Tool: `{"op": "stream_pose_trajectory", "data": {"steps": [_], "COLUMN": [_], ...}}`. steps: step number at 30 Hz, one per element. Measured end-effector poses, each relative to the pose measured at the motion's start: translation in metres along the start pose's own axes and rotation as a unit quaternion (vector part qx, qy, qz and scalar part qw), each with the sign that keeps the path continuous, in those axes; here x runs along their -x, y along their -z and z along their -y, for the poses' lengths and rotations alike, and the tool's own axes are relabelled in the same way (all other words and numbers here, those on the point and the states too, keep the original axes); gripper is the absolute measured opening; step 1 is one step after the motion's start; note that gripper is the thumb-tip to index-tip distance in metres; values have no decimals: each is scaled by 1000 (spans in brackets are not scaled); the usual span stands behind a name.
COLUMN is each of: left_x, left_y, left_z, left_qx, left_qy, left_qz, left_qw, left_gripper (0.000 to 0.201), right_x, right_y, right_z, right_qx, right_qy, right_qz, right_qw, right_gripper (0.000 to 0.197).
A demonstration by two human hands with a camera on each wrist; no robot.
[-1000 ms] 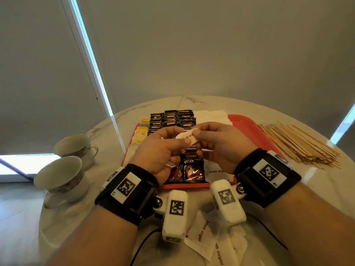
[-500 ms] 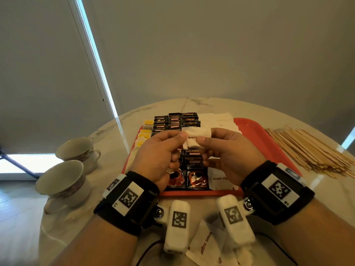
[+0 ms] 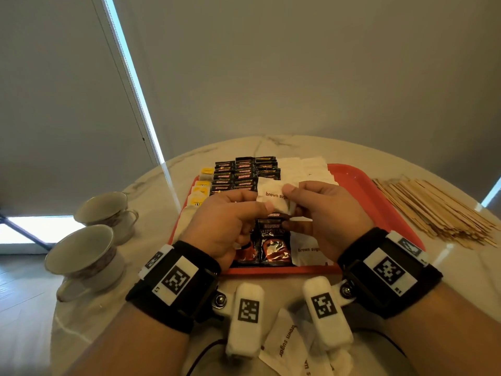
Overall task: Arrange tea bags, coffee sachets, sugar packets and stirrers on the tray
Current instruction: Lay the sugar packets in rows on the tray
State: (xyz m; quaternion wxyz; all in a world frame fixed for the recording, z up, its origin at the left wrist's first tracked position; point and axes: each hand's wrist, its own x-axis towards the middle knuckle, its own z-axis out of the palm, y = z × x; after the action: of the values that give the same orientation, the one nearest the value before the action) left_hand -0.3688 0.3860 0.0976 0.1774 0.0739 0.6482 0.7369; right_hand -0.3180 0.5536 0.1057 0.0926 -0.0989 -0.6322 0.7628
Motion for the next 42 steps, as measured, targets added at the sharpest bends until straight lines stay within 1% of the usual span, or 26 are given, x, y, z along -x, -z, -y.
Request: {"op": "stream_pose_trajectory", "data": {"steps": [3,6,9,11,13,15,18,21,23,26,30,32,37,40,42], "left_x": [1,4,4,3,1,0,-1,-1,-2,-3,-2,-3,-5,-5,-5], "left_y": [-1,-4,-8,-10,-9,-8,-8,-9,-8,-6,-5,-6,-6,-6,-6], "left_z": [0,-1,-3,-5,-6,-6,-5,-3,-2,-2,-2,-1,-1,-1,-1], "left_qx": [-16,-24,15,52,93,123,133,132,137,140,143,142,137,135,134], "left_qy": [10,6,13,19,28,39,48,54,57,58,60,60,68,71,73], "left_qz": [5,16,22,17,12,13,12,9,9,3,0,-3,3,4,3], "left_qw": [1000,1000,1000,998,995,992,990,990,989,988,988,988,988,988,988], "left_gripper": [20,12,6,7,11,15,18,18,18,17,15,14,16,19,19], "right_x": [3,6,5,6,8,14,23,30,31,31,31,32,35,35,33], "right_y": [2,5,14,28,47,66,83,89,91,91,88,88,84,79,78], "right_z": [7,18,25,27,27,26,22,18,16,14,14,15,16,15,15], "right_qx": [50,110,120,142,196,257,283,301,318,345,377,373,337,329,284], "right_qy": [34,53,19,-12,-34,-52,-85,-126,-133,-127,-129,-113,-17,-9,-3], "right_qz": [21,34,9,-27,-72,-101,-117,-123,-129,-131,-108,-108,-149,-164,-190], "right_qw": [998,992,993,989,977,960,948,937,930,921,911,914,929,930,940], "right_gripper": [12,11,10,8,6,4,4,6,7,7,12,12,7,7,7]}}
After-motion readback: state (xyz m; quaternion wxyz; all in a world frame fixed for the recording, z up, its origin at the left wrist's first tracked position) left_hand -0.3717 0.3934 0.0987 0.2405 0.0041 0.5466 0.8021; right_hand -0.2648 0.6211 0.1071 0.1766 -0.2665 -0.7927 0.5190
